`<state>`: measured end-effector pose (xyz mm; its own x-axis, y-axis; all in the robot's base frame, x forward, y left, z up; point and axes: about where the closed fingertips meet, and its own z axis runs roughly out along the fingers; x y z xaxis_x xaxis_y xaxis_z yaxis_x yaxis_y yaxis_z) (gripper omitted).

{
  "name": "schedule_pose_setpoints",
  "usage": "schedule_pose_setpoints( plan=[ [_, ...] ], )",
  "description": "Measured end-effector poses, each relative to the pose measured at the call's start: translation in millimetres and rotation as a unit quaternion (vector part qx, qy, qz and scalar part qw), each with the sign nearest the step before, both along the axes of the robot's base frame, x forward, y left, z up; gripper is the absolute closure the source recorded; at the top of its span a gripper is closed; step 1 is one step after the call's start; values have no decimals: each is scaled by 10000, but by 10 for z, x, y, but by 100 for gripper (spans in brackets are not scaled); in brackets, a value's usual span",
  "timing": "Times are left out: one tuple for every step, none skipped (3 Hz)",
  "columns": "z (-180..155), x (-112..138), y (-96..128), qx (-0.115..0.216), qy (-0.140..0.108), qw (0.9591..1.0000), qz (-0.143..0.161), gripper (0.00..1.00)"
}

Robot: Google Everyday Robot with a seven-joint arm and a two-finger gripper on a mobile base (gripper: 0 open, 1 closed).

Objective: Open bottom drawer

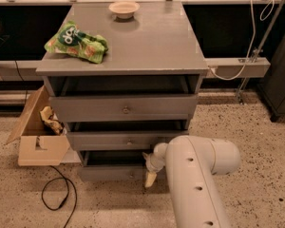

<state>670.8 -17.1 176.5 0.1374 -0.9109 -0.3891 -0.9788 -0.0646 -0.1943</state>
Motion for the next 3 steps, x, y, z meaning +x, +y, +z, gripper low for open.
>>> schedule_pose_setpoints(
  plan=[
    [-62,-128,14,-308,340,9989,-21,27],
    [-118,-402,-45,-654,705,9953,-126,49],
    [-103,-557,-130,-761,907,9924,-337,73]
  ],
)
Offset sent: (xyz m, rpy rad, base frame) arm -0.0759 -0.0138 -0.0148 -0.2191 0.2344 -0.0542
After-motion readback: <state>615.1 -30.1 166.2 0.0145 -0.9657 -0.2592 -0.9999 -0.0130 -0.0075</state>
